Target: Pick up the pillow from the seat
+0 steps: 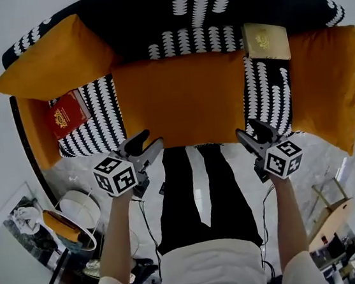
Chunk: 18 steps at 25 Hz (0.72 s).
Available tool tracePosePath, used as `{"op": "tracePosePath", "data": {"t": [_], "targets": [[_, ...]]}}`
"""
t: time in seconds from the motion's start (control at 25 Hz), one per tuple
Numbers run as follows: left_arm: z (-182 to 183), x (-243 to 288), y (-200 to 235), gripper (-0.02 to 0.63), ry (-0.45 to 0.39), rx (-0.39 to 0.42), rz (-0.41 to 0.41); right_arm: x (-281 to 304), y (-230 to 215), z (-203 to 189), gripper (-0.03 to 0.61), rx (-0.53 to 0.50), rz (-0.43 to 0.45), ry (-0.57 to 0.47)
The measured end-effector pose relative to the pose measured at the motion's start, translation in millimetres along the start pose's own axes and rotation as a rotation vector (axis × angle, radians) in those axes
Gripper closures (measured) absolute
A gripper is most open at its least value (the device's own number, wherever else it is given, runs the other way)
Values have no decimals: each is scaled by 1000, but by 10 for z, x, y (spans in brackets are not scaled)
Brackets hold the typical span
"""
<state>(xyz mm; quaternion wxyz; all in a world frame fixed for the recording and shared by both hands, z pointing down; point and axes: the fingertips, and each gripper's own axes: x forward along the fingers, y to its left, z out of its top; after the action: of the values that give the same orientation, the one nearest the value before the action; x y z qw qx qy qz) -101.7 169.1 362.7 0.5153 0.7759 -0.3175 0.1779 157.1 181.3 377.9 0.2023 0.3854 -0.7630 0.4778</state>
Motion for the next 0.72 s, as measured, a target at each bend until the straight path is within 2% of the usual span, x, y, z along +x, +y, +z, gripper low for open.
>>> {"op": "tracePosePath", "data": {"t": [0.16,0.4,0.52,0.72], "targets": [[-67,30,344,332,19,-31,3,182,-180,-71,310,1,-36,31],[-222,87,886,229,88,-15,58,410,-372,-188,261,-48,-85,93],[-254,96,1160,183,115,-12,101,537,-508,-201,232,-41,-116,103],[-321,157,1466,125,162,-32,125,704,-717,-279,172,-9,-154,125]]}}
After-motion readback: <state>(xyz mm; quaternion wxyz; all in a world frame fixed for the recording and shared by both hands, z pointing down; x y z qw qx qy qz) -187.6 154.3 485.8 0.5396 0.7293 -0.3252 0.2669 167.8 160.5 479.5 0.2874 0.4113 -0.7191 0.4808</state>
